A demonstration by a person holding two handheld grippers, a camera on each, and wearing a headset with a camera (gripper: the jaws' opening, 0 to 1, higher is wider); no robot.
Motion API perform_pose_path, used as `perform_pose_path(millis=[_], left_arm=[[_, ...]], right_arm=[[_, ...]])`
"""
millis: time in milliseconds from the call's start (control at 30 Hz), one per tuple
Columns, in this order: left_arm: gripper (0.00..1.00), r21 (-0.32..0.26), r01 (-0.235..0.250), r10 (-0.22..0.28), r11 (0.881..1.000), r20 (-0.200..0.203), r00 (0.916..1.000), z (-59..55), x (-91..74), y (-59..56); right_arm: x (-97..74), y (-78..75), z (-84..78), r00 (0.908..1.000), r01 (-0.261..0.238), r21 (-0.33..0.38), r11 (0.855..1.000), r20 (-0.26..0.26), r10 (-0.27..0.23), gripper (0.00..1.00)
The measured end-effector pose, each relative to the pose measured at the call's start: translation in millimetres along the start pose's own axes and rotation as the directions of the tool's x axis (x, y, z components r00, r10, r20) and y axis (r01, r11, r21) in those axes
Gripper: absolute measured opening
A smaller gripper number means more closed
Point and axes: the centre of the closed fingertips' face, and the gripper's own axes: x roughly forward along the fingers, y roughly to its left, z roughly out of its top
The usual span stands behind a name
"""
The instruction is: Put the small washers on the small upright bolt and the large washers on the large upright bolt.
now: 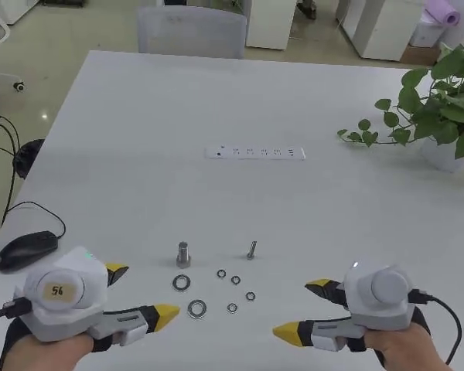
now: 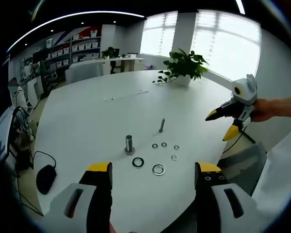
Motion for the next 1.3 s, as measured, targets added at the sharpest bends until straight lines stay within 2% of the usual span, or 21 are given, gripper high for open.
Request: perform_pose_path(millis=[867, 1067, 1300], left_arm=[[0.68, -0.012, -0.003, 0.003, 1.0, -0.006, 1.0, -7.5, -2.3, 2.5], [0.68, -0.014, -0.003, 0.003, 1.0, -0.008, 1.0, -9.0, -2.4, 2.8], [0.68, -0.018, -0.005, 0.005, 1.0, -0.01, 0.9999, -11.1, -4.7, 0.6]], right_arm=[[0.5, -2.0, -4.1, 1.0, 0.0, 0.016, 1.0, 0.0, 0.0, 0.7], [2.6, -2.4, -5.4, 1.0, 0.0, 0.013, 1.0, -0.01, 0.001, 0.68], [13.4, -8.9, -8.5, 0.999, -0.004, -0.004, 1.0, -0.044, 0.004, 0.63]])
